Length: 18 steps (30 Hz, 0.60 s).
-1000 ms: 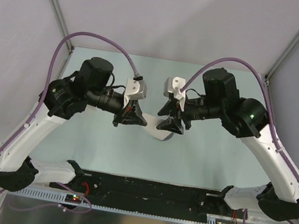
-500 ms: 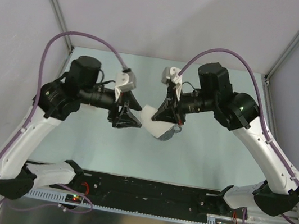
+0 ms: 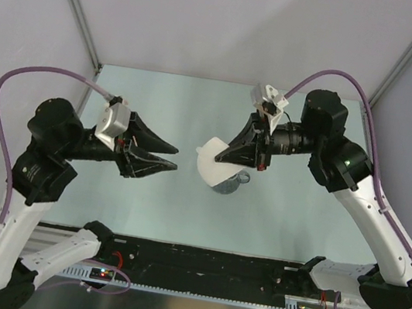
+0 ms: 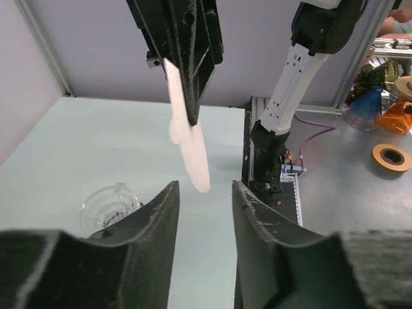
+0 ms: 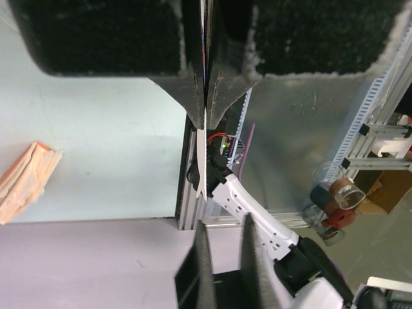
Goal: Place the coffee filter in the dripper
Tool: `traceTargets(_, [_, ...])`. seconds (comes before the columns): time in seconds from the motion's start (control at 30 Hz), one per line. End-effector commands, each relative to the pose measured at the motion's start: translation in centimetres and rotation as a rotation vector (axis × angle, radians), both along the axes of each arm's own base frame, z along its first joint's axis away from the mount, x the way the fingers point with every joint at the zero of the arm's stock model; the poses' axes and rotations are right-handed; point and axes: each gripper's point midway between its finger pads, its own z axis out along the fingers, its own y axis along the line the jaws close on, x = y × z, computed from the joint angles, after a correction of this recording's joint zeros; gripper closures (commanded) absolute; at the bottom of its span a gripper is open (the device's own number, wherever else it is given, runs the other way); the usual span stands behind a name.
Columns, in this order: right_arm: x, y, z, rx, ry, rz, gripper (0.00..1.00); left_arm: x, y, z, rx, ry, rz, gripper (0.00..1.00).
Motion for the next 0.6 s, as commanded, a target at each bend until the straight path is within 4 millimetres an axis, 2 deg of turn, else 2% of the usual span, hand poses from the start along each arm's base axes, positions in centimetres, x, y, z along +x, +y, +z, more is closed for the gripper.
traceTargets(0.0, [-2.2, -0.5, 1.2, 0.040, -0.083, 0.093, 1.00, -0.2, -0.8, 0.5, -0.015, 0.030, -0.082, 0.60])
traceTargets(0.23, [-2.6, -0.3, 0.5, 0.019, -0.110, 0.105, 1.00, -0.5, -1.7, 0.6, -0.008, 0.060, -0.134, 0.59])
traceTargets(0.33, [-2.8, -0.1, 0.5, 0.022, -0.111, 0.105, 1.00, -0.8, -2.3, -0.1, 0.003, 0.072, -0.165, 0.59])
traceTargets(0.57, [-2.8, 0.0, 0.3, 0.013, -0.111, 0.100, 1.00, -1.4, -2.6, -0.1, 0.007, 0.083, -0.205, 0.66])
